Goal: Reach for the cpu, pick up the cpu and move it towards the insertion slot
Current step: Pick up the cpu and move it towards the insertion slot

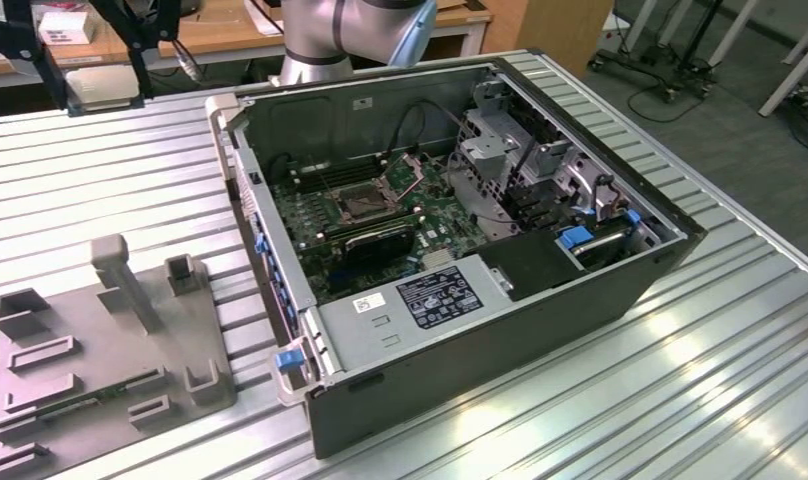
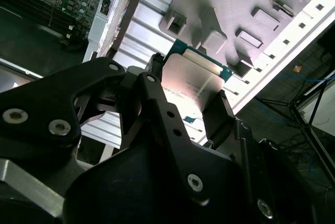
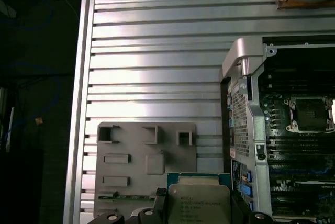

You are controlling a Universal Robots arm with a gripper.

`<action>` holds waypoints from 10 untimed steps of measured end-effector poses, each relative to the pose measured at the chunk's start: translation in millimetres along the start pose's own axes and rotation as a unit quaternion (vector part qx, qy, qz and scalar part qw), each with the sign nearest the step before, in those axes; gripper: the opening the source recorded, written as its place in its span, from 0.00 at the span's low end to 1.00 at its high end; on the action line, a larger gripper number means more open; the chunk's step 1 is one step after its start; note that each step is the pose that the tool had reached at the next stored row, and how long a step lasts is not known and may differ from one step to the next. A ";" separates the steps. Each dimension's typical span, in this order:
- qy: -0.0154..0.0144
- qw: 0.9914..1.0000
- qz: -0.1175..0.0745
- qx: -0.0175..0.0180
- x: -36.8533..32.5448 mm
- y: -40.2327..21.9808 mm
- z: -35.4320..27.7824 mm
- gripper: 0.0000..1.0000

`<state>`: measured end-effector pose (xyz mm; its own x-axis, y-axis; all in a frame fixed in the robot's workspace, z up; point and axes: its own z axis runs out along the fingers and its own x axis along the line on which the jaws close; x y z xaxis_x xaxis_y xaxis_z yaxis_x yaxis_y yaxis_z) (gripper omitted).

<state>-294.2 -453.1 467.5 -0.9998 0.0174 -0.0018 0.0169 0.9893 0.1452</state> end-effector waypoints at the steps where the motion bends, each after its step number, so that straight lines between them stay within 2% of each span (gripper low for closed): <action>1: 0.000 1.000 0.000 0.000 -0.9 0.0 0.0 0.55; 10: 0.000 1.000 0.000 0.000 -8.9 0.2 0.2 0.55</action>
<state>-285.2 -453.0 467.3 -0.9998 0.0175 -0.0019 0.0170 0.9893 0.1452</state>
